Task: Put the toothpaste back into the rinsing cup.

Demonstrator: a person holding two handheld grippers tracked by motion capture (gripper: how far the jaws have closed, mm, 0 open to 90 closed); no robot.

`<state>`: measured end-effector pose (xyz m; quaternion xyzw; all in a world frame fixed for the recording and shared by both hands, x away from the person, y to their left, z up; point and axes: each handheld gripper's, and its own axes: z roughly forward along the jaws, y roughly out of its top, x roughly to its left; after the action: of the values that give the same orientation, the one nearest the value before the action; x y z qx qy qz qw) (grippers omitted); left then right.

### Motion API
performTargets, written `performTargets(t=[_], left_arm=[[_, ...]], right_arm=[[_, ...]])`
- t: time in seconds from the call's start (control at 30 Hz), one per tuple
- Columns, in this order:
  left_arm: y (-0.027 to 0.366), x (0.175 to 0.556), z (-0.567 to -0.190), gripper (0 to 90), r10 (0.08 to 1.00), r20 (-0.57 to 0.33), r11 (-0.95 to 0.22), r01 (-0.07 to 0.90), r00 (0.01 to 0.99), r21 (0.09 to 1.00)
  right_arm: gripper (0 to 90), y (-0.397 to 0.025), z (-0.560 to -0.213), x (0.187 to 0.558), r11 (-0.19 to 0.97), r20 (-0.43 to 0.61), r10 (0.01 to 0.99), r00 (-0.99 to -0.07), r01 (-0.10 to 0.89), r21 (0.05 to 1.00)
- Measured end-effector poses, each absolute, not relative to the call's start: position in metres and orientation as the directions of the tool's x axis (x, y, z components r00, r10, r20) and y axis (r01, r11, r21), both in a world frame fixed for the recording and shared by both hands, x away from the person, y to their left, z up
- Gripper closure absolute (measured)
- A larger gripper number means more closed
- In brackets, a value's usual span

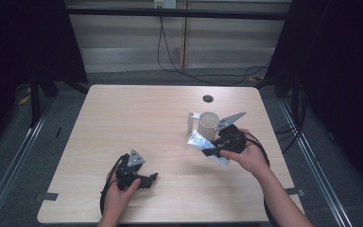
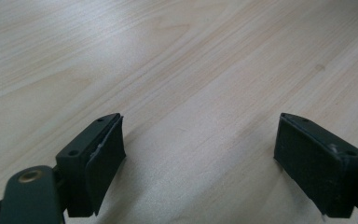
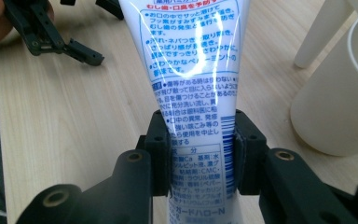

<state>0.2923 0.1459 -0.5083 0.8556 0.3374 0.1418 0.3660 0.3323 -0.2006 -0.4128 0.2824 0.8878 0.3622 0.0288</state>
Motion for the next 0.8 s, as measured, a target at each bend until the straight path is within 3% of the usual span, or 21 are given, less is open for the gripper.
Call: performTargets(t=[0.8], left_arm=[[0.146,0.292,-0.508,15.8,0.682,-0.005,-0.504,0.474,0.732,0.722]], right_arm=[[65.0,-0.213,-0.39,0.333,0.416,0.176,0.55,-0.816,0.451,0.789]])
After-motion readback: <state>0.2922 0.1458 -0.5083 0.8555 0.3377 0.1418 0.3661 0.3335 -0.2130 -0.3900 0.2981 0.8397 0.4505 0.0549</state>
